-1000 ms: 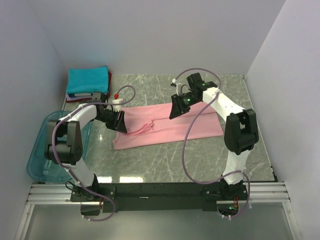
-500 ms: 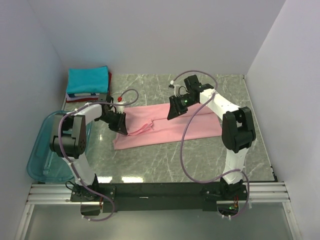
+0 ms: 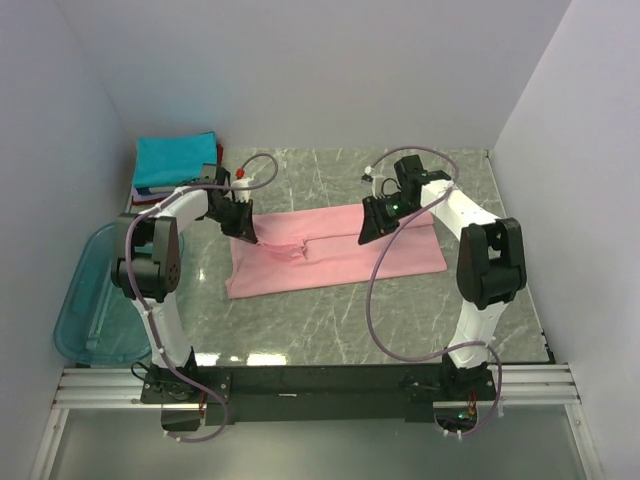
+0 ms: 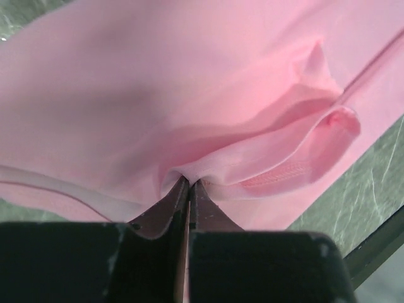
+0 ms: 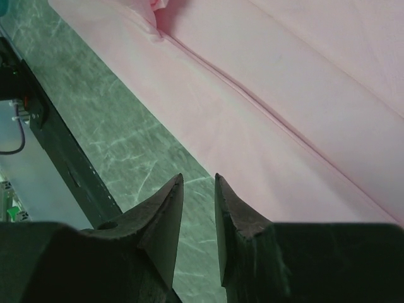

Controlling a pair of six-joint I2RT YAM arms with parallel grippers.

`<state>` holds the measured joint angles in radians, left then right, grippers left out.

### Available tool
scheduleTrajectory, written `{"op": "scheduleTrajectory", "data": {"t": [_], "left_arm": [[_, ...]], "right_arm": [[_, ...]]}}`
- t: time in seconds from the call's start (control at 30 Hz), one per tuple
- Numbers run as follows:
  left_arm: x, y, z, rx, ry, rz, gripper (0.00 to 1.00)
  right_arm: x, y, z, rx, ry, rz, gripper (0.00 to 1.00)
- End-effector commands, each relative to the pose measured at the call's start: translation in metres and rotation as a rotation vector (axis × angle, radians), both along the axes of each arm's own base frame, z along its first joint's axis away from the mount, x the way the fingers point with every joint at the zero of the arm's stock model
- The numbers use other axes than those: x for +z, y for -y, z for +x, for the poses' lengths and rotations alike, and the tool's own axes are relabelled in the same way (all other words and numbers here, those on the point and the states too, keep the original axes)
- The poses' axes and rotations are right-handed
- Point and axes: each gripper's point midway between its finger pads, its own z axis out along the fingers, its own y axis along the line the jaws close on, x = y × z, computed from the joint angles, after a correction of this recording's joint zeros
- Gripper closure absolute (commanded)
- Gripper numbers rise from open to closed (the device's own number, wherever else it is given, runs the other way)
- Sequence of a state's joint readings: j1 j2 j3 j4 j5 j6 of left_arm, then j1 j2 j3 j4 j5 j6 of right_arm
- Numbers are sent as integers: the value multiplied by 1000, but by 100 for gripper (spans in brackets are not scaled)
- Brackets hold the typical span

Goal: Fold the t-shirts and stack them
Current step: Fold the tshirt

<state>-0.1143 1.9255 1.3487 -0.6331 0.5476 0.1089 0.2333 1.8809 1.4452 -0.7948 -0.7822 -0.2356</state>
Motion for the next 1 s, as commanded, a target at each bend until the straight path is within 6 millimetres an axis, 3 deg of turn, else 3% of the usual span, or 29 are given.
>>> {"op": "scheduleTrajectory", "data": {"t": [0.0, 0.03, 0.07, 0.17, 0.23, 0.27, 0.33, 0.4, 0.57, 0.63, 0.67, 0.8, 0.97], "left_arm": [[10, -2, 25, 59, 39, -5, 93], [11, -2, 26, 65, 38, -16, 89], [13, -3, 28, 83, 38, -25, 78], [22, -10, 31, 152, 70, -44, 66], [47, -12, 37, 168, 172, -72, 64], [44, -13, 27, 170, 166, -79, 64], [63, -9, 18, 139, 222, -113, 65], [68, 0, -1, 86, 218, -151, 67], [47, 30, -36, -63, 145, -135, 76], [35, 39, -41, -82, 108, -130, 76], [32, 49, -42, -100, 107, -126, 75], [15, 70, -33, -121, 80, -110, 74], [21, 90, -2, -102, 107, -144, 73]], "right_arm": [[16, 13, -10, 17, 42, -7, 66], [15, 16, -12, 21, 40, -12, 65], [15, 20, -13, 14, 33, -13, 65], [11, 31, -17, 5, 28, -29, 65], [11, 42, -16, -13, 36, -41, 65], [8, 48, -14, -23, 39, -55, 65], [6, 62, -9, -52, 34, -64, 65], [8, 75, -2, -78, 42, -72, 65], [8, 95, 9, -122, 39, -88, 65], [7, 97, 12, -120, 38, -99, 66], [8, 110, 17, -155, 40, -103, 66], [2, 125, 25, -180, 42, -143, 67], [-12, 142, 31, -183, 33, -226, 67]]}}
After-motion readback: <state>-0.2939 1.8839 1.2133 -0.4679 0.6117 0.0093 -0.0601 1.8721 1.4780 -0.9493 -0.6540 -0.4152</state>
